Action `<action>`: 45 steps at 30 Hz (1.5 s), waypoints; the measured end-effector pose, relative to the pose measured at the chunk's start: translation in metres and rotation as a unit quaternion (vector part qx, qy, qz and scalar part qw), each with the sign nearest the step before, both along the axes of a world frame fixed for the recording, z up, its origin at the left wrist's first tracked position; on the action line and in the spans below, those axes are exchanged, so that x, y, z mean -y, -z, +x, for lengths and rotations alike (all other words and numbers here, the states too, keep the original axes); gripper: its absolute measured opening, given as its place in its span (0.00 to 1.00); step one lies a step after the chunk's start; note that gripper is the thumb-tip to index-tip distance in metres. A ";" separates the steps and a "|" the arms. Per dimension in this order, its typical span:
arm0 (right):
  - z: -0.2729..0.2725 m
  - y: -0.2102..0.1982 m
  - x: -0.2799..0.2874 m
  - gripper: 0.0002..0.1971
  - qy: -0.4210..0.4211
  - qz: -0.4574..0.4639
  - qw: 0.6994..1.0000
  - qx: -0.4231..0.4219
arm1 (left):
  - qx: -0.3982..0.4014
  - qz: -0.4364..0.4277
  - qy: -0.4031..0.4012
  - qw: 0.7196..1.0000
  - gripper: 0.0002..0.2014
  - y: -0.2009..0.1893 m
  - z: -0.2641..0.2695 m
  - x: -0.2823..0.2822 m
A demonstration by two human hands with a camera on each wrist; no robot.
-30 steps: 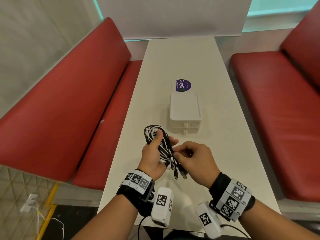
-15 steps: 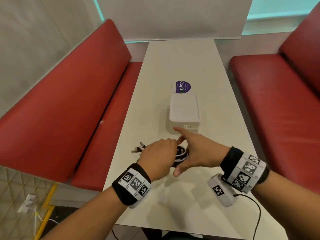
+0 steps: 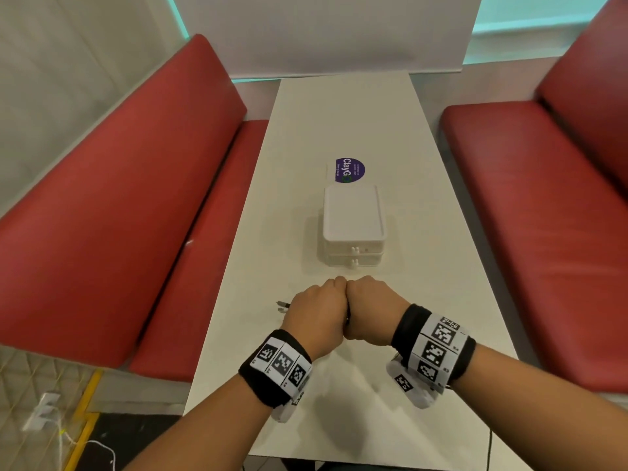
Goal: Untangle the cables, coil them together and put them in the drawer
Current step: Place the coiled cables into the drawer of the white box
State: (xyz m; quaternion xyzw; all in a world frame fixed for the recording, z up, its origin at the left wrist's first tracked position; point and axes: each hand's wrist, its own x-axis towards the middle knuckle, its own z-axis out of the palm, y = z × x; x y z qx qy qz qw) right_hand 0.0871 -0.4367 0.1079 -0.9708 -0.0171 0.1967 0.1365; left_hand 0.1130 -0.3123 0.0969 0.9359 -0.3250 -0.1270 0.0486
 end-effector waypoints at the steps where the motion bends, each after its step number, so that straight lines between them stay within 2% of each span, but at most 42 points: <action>1: 0.002 0.003 0.001 0.10 0.002 -0.003 1.000 -0.002 | 0.000 0.006 0.002 1.000 0.19 0.001 0.002 0.003; 3: 0.005 0.011 0.006 0.11 0.039 0.075 0.996 -0.005 | 0.022 0.026 0.020 0.999 0.17 0.002 0.009 0.007; 4: 0.007 0.015 0.013 0.17 0.069 0.138 0.988 -0.008 | 0.034 0.042 0.027 0.998 0.17 0.002 0.015 0.008; 6: 0.008 0.018 0.031 0.41 0.132 0.255 0.957 -0.030 | 0.043 0.071 0.017 0.996 0.15 0.000 0.033 0.002; 7: 0.010 0.021 0.040 0.48 0.159 0.276 0.947 -0.048 | 0.051 0.077 0.007 0.996 0.13 -0.001 0.045 -0.003; 8: 0.012 0.026 0.047 0.46 0.174 0.268 0.946 -0.051 | 0.065 0.073 -0.003 0.995 0.12 -0.005 0.059 -0.007; 10: 0.024 0.041 0.056 0.26 0.196 0.172 0.965 -0.016 | 0.104 0.039 -0.017 0.994 0.13 -0.012 0.088 -0.010; 11: 0.033 0.049 0.057 0.20 0.220 0.129 0.967 0.009 | 0.120 0.018 -0.019 0.992 0.14 -0.016 0.100 -0.007; 12: 0.041 0.056 0.056 0.19 0.244 0.104 0.964 0.027 | 0.130 0.003 -0.014 0.991 0.15 -0.018 0.111 -0.001; 15: 0.061 0.068 0.045 0.21 0.266 0.053 0.961 0.044 | 0.131 -0.012 0.022 0.991 0.19 -0.016 0.131 0.025; 21: 0.077 0.078 0.038 0.15 0.262 -0.020 0.961 0.083 | 0.105 0.012 0.048 0.993 0.11 0.005 0.140 0.047; 26: 0.072 0.074 0.032 0.16 0.258 -0.014 0.962 0.083 | 0.109 0.003 0.055 0.992 0.10 0.008 0.146 0.046; 33: 0.009 0.075 0.007 0.24 0.212 -0.032 0.976 0.036 | 0.101 0.006 0.041 0.994 0.10 0.007 0.154 0.044; 41: -0.011 0.068 0.006 0.24 0.169 -0.022 0.985 0.007 | 0.097 0.006 0.039 0.994 0.10 0.008 0.153 0.042; 43: -0.010 0.054 0.020 0.28 0.191 -0.014 0.981 0.020 | 0.097 0.009 0.041 0.994 0.12 0.009 0.151 0.040; 45: 0.000 0.043 0.044 0.27 0.249 0.001 0.966 0.065 | 0.111 0.007 0.048 0.993 0.17 0.008 0.144 0.037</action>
